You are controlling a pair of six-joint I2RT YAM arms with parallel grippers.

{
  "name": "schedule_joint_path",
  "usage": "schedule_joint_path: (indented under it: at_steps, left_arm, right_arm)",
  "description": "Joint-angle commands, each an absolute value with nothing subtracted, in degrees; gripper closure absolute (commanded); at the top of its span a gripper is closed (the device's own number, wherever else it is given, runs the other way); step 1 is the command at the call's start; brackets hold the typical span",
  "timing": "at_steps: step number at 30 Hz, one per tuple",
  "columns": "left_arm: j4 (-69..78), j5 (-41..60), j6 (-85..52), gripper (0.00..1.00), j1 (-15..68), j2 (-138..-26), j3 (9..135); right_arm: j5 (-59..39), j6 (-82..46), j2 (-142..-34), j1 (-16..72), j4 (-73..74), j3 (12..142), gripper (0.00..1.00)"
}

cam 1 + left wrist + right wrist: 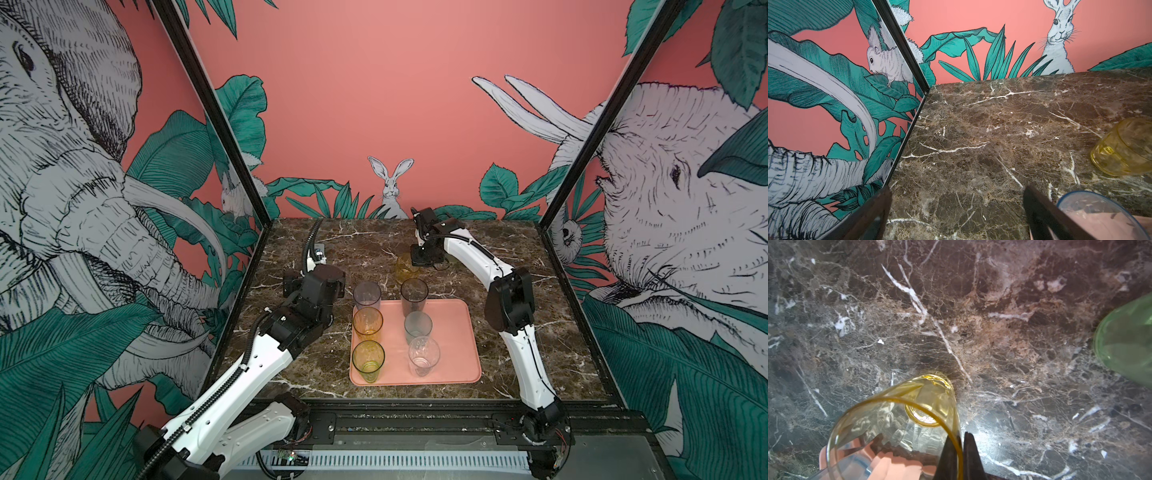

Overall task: Place the glasses into the tray
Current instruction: 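Lower the right gripper onto the yellow glass rim and close it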

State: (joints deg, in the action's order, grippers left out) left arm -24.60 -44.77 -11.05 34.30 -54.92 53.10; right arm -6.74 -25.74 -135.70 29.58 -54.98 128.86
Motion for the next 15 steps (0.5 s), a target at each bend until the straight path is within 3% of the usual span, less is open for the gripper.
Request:
schedule_joint_path:
  at_steps: [1,15]
  left_arm:
    - [-26.01,-44.74,-12.39,0.01,34.01,-53.74,52.23]
    - [-26.45,-44.65,-13.18,0.01,34.01,-52.74,52.11]
  right_arm:
    - [-7.28,-26.27,-136.64,29.28,-55.63,130.73,1.00]
    - [-8.00,-25.54,-134.15,29.27,-58.39,134.20,1.00]
